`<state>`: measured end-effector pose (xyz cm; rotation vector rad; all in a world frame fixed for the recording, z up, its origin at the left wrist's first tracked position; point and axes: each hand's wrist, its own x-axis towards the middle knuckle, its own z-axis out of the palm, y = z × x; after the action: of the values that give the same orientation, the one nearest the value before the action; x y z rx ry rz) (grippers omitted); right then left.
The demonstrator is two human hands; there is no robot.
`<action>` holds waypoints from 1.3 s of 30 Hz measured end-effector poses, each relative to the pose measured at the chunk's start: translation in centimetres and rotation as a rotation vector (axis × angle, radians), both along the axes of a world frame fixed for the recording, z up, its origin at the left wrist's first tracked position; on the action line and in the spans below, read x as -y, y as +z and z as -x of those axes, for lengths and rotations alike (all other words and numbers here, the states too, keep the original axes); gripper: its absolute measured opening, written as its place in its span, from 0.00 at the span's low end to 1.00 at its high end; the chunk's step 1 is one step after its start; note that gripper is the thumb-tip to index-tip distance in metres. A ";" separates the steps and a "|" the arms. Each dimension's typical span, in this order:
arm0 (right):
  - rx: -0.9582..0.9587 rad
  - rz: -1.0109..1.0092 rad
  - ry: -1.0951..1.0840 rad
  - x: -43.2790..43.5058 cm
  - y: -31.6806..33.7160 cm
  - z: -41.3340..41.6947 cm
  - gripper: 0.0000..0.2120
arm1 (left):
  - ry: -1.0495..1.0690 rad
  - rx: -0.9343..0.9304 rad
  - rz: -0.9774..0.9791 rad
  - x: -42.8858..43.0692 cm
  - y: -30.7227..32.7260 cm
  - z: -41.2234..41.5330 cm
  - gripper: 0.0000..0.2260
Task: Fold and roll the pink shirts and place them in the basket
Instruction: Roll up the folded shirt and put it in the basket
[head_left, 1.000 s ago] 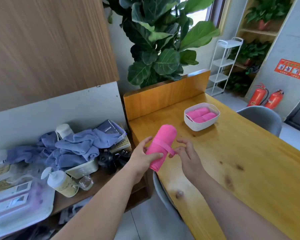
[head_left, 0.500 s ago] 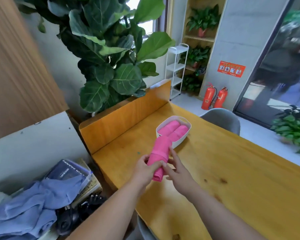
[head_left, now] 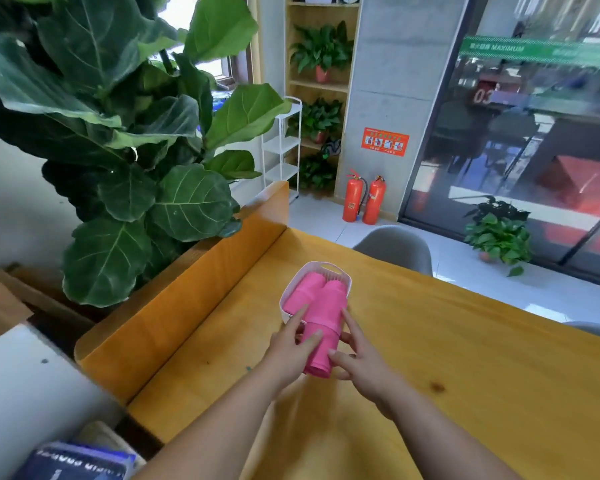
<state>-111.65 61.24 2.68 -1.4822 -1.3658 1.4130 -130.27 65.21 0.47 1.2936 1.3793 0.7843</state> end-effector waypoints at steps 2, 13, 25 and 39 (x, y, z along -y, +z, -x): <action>-0.013 0.020 -0.025 -1.0 0.0 0.2 0.43 | -0.081 0.007 0.009 -1.5 0.2 0.3 0.32; 0.101 0.103 -0.132 -9.1 -0.4 2.3 0.49 | -0.256 -0.204 -0.038 -11.7 0.1 2.3 0.39; 0.581 0.142 -0.120 -16.1 -4.1 4.2 0.43 | -0.400 -0.472 -0.050 -19.1 -3.1 1.2 0.33; 0.676 0.165 -0.089 -16.9 -5.0 3.7 0.45 | -0.494 -0.596 -0.031 -20.2 -3.3 0.8 0.33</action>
<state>-115.30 78.11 -2.29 -2.2297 -1.5595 1.0182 -131.06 85.39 -2.86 1.8876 1.3988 0.0752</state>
